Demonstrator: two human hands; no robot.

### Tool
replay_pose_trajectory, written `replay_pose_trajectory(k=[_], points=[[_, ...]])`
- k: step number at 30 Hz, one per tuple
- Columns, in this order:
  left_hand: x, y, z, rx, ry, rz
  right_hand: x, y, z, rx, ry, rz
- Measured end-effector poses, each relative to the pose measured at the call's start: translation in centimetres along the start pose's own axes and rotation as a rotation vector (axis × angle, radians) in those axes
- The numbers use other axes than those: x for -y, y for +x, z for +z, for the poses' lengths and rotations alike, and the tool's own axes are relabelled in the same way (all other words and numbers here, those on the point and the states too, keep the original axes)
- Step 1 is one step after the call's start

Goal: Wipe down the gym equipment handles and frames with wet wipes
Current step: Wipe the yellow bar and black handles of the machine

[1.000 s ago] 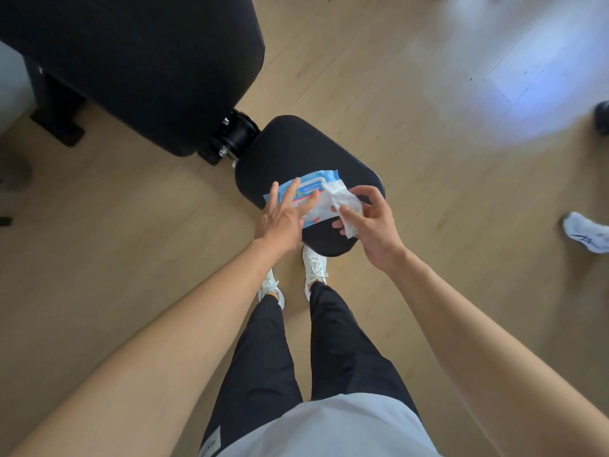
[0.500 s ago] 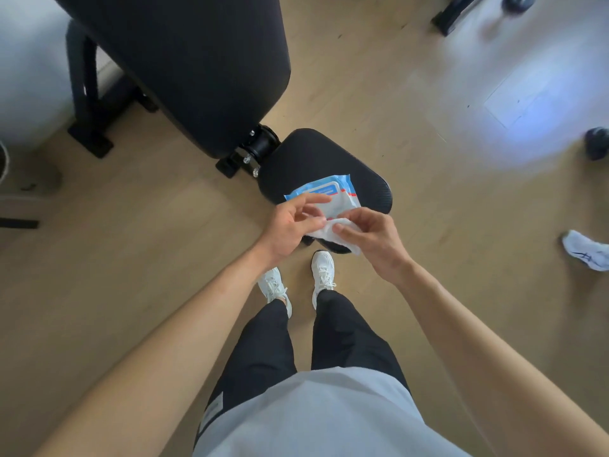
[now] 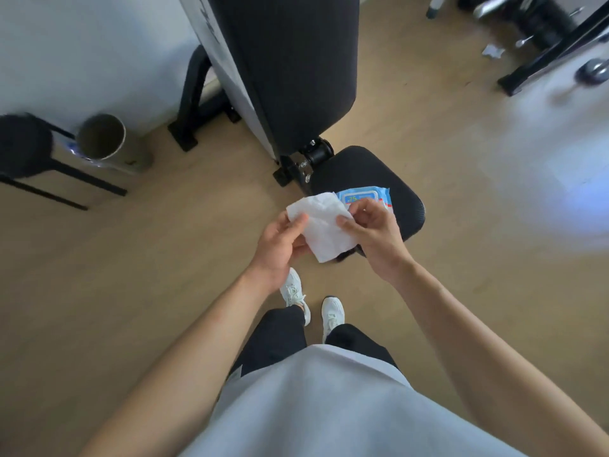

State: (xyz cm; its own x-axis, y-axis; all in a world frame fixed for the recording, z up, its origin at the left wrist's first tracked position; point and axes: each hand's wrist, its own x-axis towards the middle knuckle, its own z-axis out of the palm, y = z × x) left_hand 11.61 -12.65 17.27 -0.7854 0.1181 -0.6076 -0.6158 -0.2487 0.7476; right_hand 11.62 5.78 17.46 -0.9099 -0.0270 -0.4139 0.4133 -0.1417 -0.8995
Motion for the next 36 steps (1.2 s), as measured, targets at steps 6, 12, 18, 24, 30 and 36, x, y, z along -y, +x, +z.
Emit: replay_pose_trajectory(k=[6, 12, 18, 24, 30, 36], points=[[-1.7, -4.9, -1.7, -0.199, -0.077, 0.075, 1.3, -2.5, 4.4, 0.211, 0.224, 0.09], [-4.3, -8.0, -6.8, -0.168, 0.155, 0.19, 2.7, -4.3, 10.6, 0.282, 0.039, -0.05], [-8.1, -9.5, -15.4, -0.332, 0.386, 0.394, 3.7, -4.2, 19.4, 0.282, -0.055, -0.117], [-12.3, -10.9, -25.8, -0.381, 0.353, 0.401, 5.4, -3.1, 28.3, 0.262, -0.137, -0.131], [-18.0, -12.6, -31.9, -0.149, 0.02, 0.241, 7.4, -1.8, 36.1, 0.29, -0.188, 0.002], [-23.4, -9.4, -35.4, -0.116, 0.158, 0.328, 10.8, 1.0, 42.4, 0.343, -0.072, -0.042]])
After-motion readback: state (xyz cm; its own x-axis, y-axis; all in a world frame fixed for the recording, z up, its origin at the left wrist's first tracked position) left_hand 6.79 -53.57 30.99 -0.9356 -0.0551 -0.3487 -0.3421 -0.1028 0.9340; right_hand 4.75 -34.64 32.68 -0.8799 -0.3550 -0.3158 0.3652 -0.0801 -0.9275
